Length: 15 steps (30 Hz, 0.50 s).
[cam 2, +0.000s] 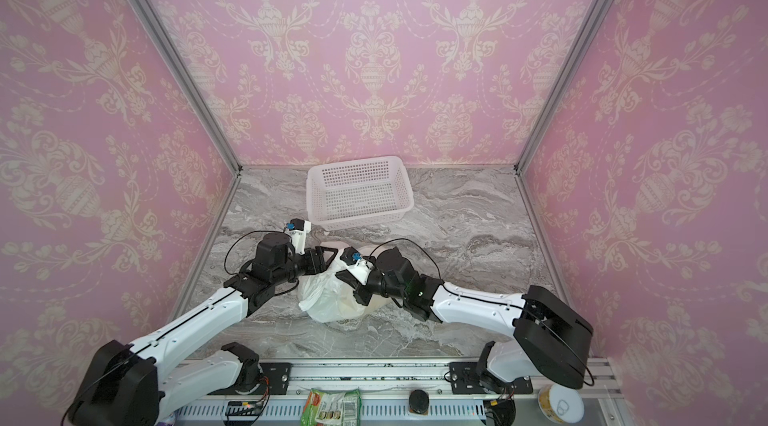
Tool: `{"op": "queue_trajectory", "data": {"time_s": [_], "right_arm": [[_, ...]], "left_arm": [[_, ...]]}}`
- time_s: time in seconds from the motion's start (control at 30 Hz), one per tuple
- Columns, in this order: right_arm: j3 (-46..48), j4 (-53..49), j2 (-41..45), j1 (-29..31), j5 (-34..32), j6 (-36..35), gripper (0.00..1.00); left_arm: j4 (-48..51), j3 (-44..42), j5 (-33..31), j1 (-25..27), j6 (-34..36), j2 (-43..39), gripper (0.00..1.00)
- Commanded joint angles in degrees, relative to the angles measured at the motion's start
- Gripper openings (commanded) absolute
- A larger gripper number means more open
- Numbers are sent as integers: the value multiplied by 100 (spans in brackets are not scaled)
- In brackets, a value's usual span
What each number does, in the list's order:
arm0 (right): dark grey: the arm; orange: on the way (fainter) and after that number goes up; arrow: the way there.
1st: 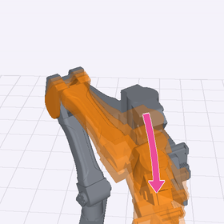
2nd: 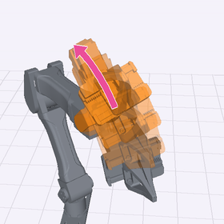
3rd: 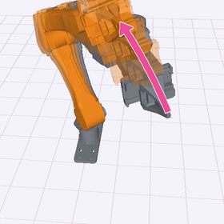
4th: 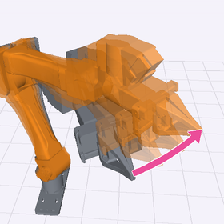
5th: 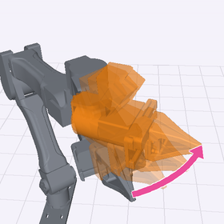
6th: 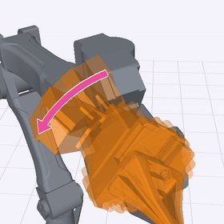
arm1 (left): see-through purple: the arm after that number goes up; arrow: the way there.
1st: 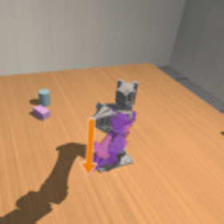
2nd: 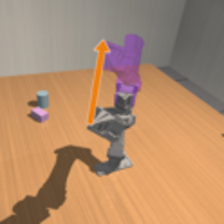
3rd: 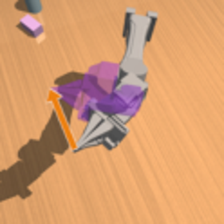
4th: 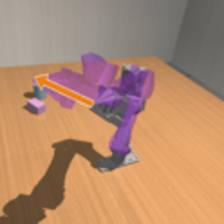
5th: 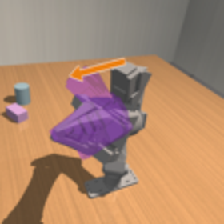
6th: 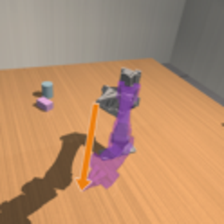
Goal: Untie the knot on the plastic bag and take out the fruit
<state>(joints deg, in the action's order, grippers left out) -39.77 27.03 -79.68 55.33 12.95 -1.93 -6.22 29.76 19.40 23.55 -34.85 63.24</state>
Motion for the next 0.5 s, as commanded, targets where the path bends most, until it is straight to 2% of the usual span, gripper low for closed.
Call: {"op": "queue_trajectory", "data": {"time_s": [0.0, 0.03, 0.07, 0.3, 0.37, 0.47], "right_arm": [[17, 192, -72, 65, 60, -102, 1], [47, 213, -74, 62, -8, -97, 1], [77, 269, -78, 62, -91, -106, 1], [254, 524, -144, -15, -852, -149, 0], [312, 595, -153, -110, -980, -94, 0], [457, 787, -88, -289, -987, 30, 0]], "left_arm": [[-303, 169, 179, 44, 31, 157, 23], [-305, 208, 142, 44, 79, 164, 9], [-248, 256, 28, 44, 138, 138, 0], [799, 882, -1038, -79, 730, -303, 0], [1041, 1074, -1068, -319, 787, -494, 0], [1109, 1177, -781, -870, 740, -718, 0]]}}
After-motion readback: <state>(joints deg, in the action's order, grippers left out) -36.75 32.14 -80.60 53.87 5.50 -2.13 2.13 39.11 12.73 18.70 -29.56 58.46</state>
